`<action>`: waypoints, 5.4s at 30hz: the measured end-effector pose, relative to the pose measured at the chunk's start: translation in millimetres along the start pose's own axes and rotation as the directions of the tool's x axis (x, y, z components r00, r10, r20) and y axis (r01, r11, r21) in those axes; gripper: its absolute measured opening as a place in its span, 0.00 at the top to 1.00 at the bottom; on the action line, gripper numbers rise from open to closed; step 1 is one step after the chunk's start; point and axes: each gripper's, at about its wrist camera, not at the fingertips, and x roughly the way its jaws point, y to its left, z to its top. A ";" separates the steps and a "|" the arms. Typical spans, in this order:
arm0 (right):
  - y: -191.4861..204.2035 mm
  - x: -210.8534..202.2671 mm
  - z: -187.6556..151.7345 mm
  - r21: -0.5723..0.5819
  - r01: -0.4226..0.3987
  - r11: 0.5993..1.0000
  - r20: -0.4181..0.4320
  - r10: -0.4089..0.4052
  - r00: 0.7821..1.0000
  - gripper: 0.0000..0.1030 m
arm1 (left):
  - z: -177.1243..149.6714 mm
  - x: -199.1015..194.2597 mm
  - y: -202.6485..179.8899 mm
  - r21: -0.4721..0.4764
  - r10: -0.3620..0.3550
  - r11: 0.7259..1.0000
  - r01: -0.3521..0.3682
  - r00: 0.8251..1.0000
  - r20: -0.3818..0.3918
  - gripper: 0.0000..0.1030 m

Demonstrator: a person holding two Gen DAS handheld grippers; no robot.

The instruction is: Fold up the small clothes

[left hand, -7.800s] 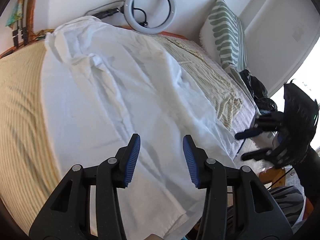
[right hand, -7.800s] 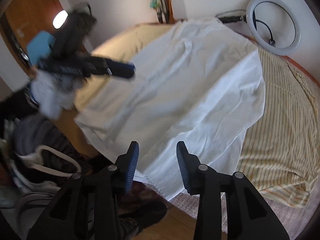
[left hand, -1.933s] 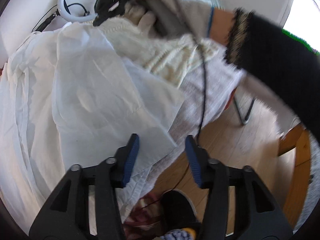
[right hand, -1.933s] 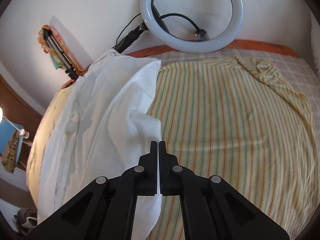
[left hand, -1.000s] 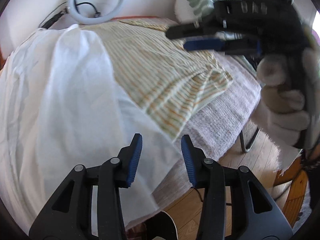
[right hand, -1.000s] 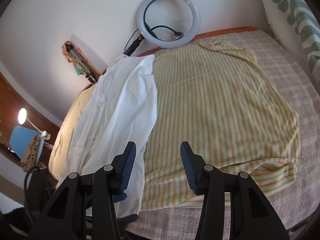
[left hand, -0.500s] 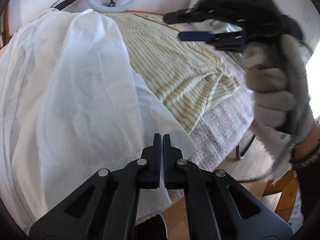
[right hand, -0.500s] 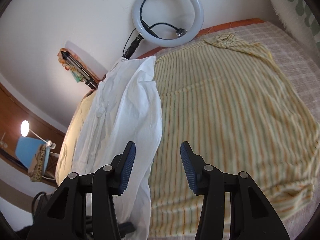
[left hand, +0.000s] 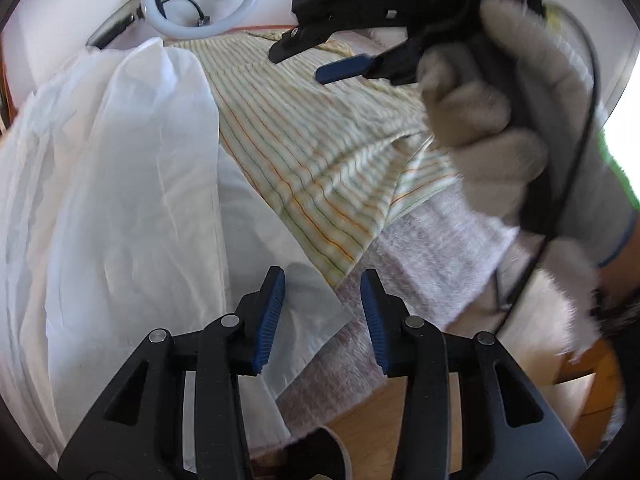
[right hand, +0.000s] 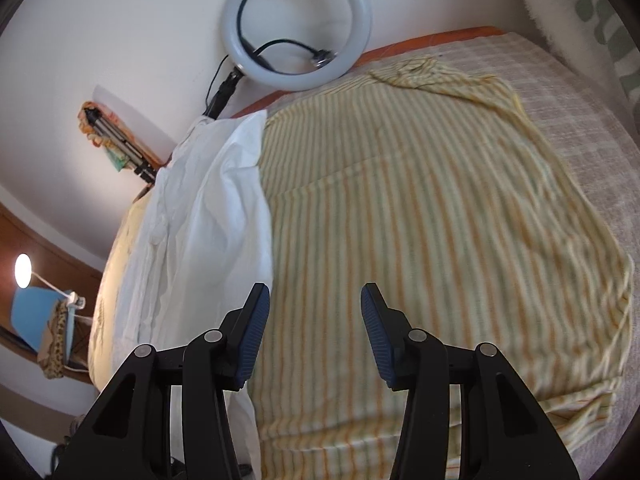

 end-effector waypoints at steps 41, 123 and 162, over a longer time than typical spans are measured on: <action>244.2 130.7 13.3 -0.457 0.126 0.880 -0.109 -0.196 0.975 0.98 | -55.8 -103.8 125.0 -0.496 -0.208 0.818 0.292 0.954 0.218 1.00; 212.2 21.1 -112.1 -0.521 -0.032 0.853 -0.158 -0.060 0.986 0.79 | 39.6 -122.7 265.0 -0.094 -0.038 0.995 0.045 0.997 0.067 0.68; 190.3 107.0 -3.2 -0.517 -0.033 0.855 -0.150 -0.052 0.987 0.89 | 33.8 -111.5 263.5 0.015 0.043 0.999 -0.044 0.996 0.075 0.69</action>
